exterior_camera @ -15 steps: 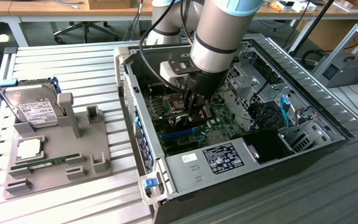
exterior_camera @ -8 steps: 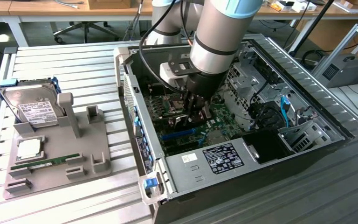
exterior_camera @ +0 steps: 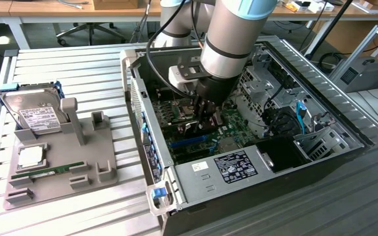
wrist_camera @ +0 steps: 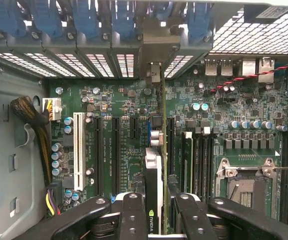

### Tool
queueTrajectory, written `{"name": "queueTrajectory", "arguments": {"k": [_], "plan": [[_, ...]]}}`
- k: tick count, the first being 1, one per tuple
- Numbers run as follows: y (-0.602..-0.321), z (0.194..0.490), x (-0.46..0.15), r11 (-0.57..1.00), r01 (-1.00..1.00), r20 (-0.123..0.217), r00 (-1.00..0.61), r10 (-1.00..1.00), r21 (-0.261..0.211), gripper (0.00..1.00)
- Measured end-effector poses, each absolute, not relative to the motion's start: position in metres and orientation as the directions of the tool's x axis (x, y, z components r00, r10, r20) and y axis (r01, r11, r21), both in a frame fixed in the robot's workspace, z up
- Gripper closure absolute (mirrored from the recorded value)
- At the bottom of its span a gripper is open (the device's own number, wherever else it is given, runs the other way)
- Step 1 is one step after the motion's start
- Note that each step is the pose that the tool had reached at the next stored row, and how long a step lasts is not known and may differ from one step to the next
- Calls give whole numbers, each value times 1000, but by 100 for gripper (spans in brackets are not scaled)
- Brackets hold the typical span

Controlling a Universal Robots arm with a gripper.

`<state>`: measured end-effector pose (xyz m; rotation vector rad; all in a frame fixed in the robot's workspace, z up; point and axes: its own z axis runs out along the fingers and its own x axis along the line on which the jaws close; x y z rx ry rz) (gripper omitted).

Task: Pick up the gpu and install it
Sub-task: 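Insert the gpu into the slot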

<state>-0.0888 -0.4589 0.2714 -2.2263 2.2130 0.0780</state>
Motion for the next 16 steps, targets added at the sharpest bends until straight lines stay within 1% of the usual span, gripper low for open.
{"name": "queueTrajectory", "arguments": {"k": [16], "plan": [[-459, 271, -90, 9, -999, -35, -10, -999, 34, 73]]}}
